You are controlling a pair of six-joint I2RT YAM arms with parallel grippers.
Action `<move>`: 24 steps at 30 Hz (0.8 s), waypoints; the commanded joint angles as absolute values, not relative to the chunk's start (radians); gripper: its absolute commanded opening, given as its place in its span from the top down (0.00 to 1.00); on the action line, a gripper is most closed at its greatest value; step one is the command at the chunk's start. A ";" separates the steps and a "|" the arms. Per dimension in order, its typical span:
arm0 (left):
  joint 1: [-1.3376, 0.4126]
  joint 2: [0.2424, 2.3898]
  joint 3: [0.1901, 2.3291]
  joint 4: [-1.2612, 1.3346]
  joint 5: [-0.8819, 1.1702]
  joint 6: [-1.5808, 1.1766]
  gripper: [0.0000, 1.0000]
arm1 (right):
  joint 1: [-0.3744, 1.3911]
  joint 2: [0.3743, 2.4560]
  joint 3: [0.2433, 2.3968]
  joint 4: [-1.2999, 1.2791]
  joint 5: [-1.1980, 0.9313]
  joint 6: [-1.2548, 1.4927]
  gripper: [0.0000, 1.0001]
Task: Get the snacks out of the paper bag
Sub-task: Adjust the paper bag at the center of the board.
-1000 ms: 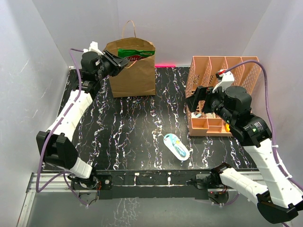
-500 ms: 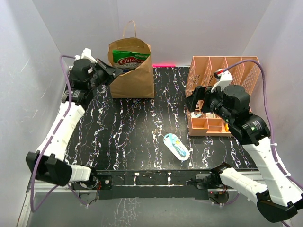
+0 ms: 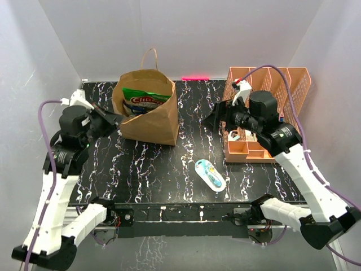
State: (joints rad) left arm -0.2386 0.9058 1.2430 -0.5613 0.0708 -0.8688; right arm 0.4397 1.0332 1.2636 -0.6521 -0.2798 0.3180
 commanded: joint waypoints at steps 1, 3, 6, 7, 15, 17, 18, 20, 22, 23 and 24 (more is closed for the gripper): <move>-0.235 0.797 1.290 -0.795 -0.102 -0.796 1.00 | 0.447 1.079 1.308 -0.524 -0.423 0.357 0.02; -0.236 0.761 1.303 -0.868 -0.178 -0.788 1.00 | 0.452 1.103 1.313 -0.478 -0.451 0.378 0.02; -0.236 0.720 1.327 -0.946 -0.263 -0.768 1.00 | 0.475 1.156 1.340 -0.419 -0.469 0.410 0.02; -0.236 0.711 1.335 -0.968 -0.285 -0.765 1.00 | 0.487 1.175 1.350 -0.395 -0.467 0.421 0.02; -0.235 0.687 1.409 -1.047 -0.416 -0.730 1.00 | 0.626 1.397 1.508 -0.244 -0.366 0.484 0.02; -0.236 0.702 1.444 -1.059 -0.432 -0.710 0.99 | 0.638 1.459 1.563 -0.224 -0.340 0.510 0.02; -0.235 0.707 1.463 -1.063 -0.434 -0.707 0.99 | 0.639 1.489 1.591 -0.217 -0.317 0.530 0.02; -0.236 0.710 1.470 -1.060 -0.424 -0.708 0.98 | 0.639 1.541 1.641 -0.194 -0.279 0.562 0.02; -0.235 0.702 1.455 -1.036 -0.392 -0.722 0.98 | 0.638 1.597 1.688 -0.159 -0.262 0.580 0.03; -0.235 0.698 1.440 -1.022 -0.369 -0.733 0.98 | 0.640 1.613 1.701 -0.145 -0.248 0.595 0.03; -0.236 0.692 1.425 -1.008 -0.345 -0.744 0.96 | 0.639 1.644 1.731 -0.137 -0.238 0.606 0.04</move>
